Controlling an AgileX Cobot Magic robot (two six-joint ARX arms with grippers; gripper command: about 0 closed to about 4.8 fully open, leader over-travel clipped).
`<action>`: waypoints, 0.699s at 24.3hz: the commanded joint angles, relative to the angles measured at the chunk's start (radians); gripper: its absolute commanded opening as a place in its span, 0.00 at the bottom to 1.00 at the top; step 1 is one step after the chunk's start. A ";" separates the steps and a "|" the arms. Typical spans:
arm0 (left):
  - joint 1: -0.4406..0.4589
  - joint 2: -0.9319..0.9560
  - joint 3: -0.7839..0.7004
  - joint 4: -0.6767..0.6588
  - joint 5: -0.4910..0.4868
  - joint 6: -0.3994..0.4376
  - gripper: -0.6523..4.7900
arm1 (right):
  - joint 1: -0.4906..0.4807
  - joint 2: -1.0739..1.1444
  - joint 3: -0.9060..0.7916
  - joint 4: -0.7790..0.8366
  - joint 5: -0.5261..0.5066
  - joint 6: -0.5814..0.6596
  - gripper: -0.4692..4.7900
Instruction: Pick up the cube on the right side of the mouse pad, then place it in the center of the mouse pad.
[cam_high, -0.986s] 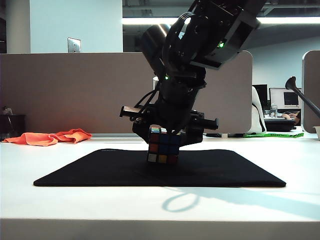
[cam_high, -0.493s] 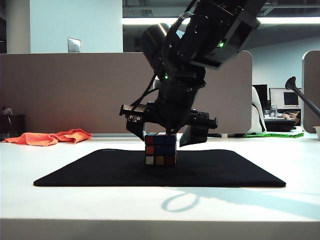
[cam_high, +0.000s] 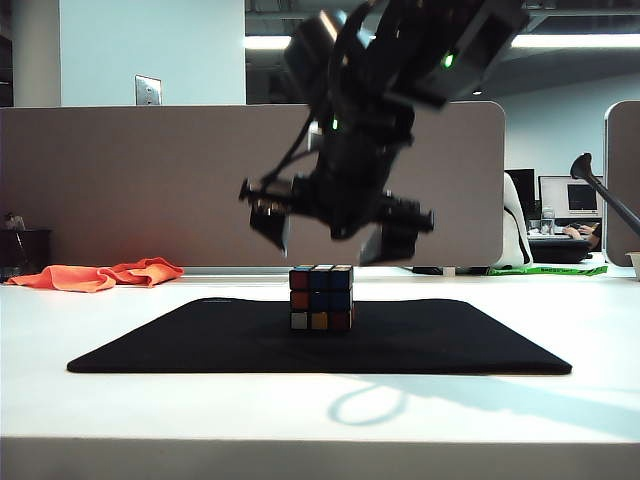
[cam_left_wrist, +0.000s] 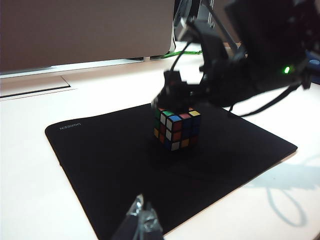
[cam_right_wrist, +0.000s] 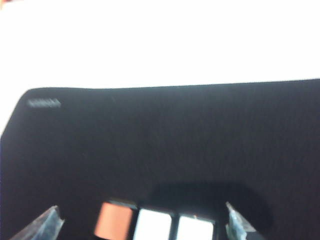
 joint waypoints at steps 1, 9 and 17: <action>0.001 0.001 0.003 0.006 0.000 -0.004 0.11 | 0.001 -0.055 0.004 0.032 0.034 -0.069 0.92; 0.001 0.001 0.004 0.022 -0.046 -0.023 0.11 | -0.004 -0.206 0.004 0.092 0.323 -0.284 0.08; 0.001 0.001 0.004 0.025 -0.114 -0.051 0.11 | -0.136 -0.349 0.002 -0.030 0.130 -0.450 0.08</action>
